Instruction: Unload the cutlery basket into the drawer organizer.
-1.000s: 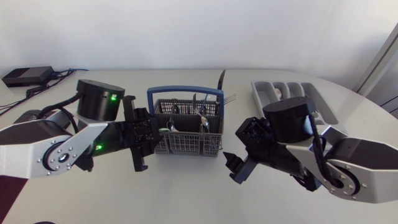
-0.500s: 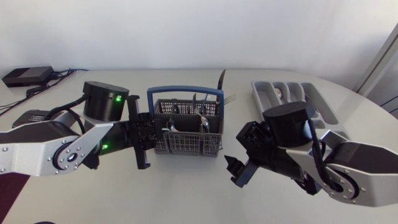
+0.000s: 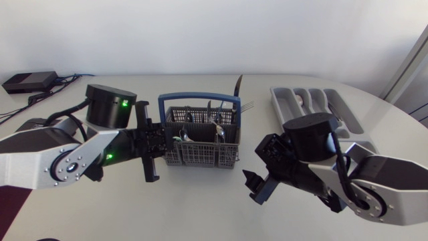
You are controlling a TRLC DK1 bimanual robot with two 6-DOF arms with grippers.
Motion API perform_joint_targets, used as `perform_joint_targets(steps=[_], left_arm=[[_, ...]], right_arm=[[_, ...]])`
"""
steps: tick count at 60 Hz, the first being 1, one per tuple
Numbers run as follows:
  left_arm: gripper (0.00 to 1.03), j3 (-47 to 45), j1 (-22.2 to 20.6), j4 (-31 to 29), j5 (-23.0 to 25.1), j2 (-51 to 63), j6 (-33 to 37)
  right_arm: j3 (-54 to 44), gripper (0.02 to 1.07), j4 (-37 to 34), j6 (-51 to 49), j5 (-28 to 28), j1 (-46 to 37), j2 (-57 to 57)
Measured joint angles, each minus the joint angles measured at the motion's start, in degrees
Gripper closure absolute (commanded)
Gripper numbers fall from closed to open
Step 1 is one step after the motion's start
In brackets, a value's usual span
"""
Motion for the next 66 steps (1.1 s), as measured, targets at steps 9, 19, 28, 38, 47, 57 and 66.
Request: perform_joint_targets(steps=[9, 19, 28, 38, 47, 57, 66], left_arm=[[1.00, 3.19, -0.63, -4.70, 0.02, -3.50, 0.81], [1.00, 6.69, -0.96, -8.87, 0.00, -8.11, 0.83], [1.00, 9.01, -1.05, -13.16, 0.00, -11.61, 0.81], [1.00, 12.39, -1.40, -21.07, -0.02, -13.09, -4.11], [1.00, 16.98, -2.99, -26.60, 0.00, -12.37, -15.93], [1.00, 22.32, -4.66, -33.57, 0.09, -7.78, -30.29], [1.00, 27.10, -5.60, -37.83, 1.95, -3.91, -41.83]], right_arm=[[-0.04, 0.11, -0.24, 0.00, -0.02, 0.04, -1.66], [-0.04, 0.11, -0.57, 0.00, -0.02, 0.42, -4.00], [-0.11, 0.11, -2.08, 0.00, 0.11, 0.76, -5.86], [-0.15, 0.11, -3.45, 0.02, 0.83, 1.53, -9.79], [-0.15, 0.11, -3.43, 0.04, 5.14, 5.68, -14.29], [-0.04, 0.11, -3.19, 0.02, 9.22, 10.91, -16.06], [1.95, 0.12, -1.60, -1.38, 11.65, 13.66, -14.62]])
